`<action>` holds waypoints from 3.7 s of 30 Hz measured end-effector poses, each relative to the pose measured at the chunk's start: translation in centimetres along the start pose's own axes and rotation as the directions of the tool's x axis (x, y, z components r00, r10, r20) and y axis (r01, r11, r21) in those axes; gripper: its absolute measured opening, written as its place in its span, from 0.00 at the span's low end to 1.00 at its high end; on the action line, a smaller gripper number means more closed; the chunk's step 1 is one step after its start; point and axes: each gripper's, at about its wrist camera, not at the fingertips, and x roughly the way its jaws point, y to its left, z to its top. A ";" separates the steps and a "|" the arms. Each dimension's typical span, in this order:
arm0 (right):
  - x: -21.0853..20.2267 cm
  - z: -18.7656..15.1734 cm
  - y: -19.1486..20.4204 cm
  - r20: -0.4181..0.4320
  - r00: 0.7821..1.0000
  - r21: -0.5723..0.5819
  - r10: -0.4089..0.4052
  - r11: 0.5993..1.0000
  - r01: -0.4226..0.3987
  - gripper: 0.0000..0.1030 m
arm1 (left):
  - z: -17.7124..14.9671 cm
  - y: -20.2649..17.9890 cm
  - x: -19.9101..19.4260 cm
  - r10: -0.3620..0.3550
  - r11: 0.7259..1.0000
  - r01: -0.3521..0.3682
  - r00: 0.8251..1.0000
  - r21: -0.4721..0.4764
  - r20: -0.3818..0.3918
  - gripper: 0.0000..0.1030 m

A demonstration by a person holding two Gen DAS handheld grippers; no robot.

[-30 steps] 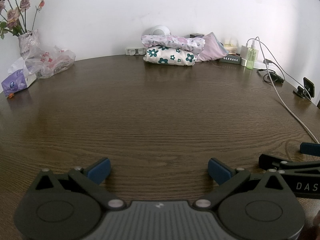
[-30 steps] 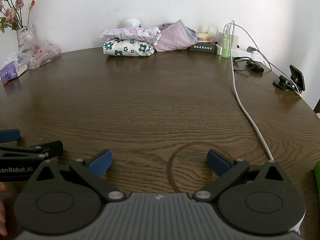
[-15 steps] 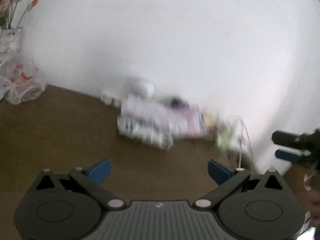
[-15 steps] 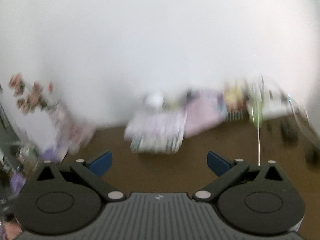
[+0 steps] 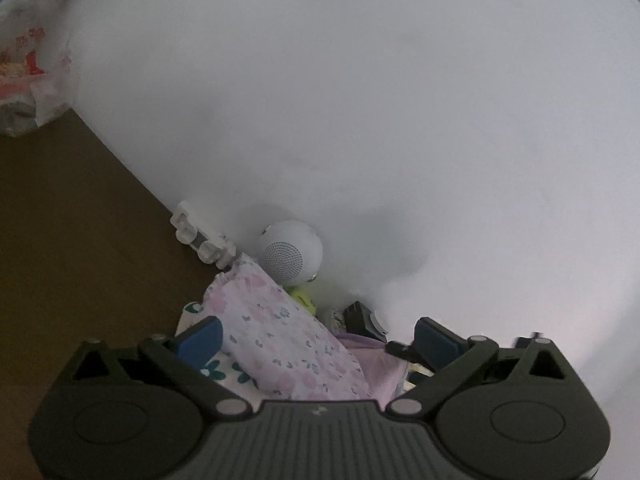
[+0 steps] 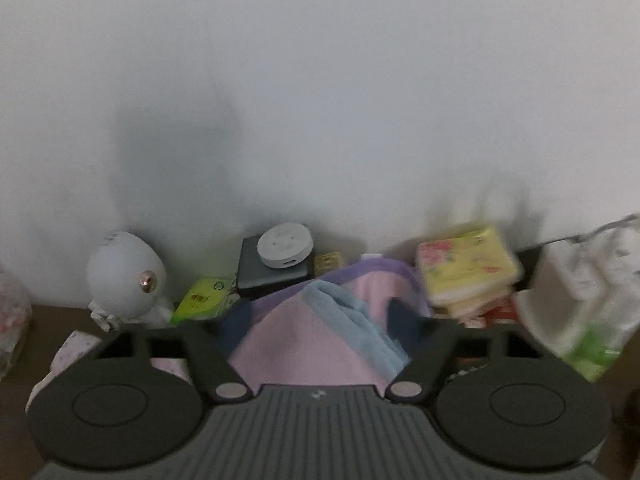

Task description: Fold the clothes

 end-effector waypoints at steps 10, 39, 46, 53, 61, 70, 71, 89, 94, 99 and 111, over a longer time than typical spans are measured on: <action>-23.0 1.7 5.8 0.357 0.928 -0.214 0.103 0.977 -0.027 0.03 | 0.7 -6.1 -8.3 -0.195 0.975 0.187 0.979 0.122 0.060 1.00; -41.8 -31.7 3.8 0.046 0.943 -0.383 0.330 0.878 -0.288 0.13 | -9.3 -1.1 -33.2 -0.153 0.919 0.199 0.976 0.341 -0.158 0.26; -43.1 -38.3 -1.8 -0.042 0.968 -0.196 0.246 0.949 -0.249 0.47 | -14.9 0.8 -27.5 0.053 0.899 0.082 0.955 0.429 -0.293 0.53; -35.1 -30.9 -1.7 0.036 0.987 -0.098 0.155 0.984 -0.151 0.48 | -16.1 -1.8 -16.1 0.180 0.840 -0.008 0.948 0.543 -0.263 0.59; -26.2 -30.4 -0.7 -0.098 0.994 -0.183 -0.037 0.983 0.018 0.43 | -16.3 -2.0 -10.7 0.301 0.785 -0.024 0.888 0.619 -0.348 0.32; -27.3 -31.9 1.0 0.025 0.998 -0.267 -0.062 0.961 0.066 0.01 | -17.3 -2.5 -10.0 0.338 0.754 -0.057 0.888 0.654 -0.312 0.00; -28.4 -31.7 1.5 0.067 0.996 -0.272 -0.055 0.960 0.071 0.01 | -17.2 -2.6 -10.3 0.328 0.762 -0.058 0.893 0.645 -0.308 0.00; -60.4 -26.3 8.5 0.775 0.580 -0.398 0.250 0.907 0.141 0.01 | -4.2 -17.6 -42.7 -0.219 0.805 -0.102 0.864 0.585 0.453 0.00; -65.0 -25.3 9.5 0.793 0.514 -0.442 0.327 0.889 0.116 0.01 | -2.7 -19.0 -47.0 -0.254 0.824 -0.106 0.808 0.556 0.531 0.00; -66.0 -23.2 10.1 0.808 0.485 -0.441 0.334 0.889 0.123 0.01 | -1.7 -20.6 -47.5 -0.261 0.807 -0.141 0.786 0.573 0.560 0.00; -40.6 -11.6 10.3 0.544 0.838 -0.313 0.032 0.935 0.167 0.02 | 1.8 -16.4 -18.9 0.225 0.754 -0.364 0.925 0.547 0.306 0.06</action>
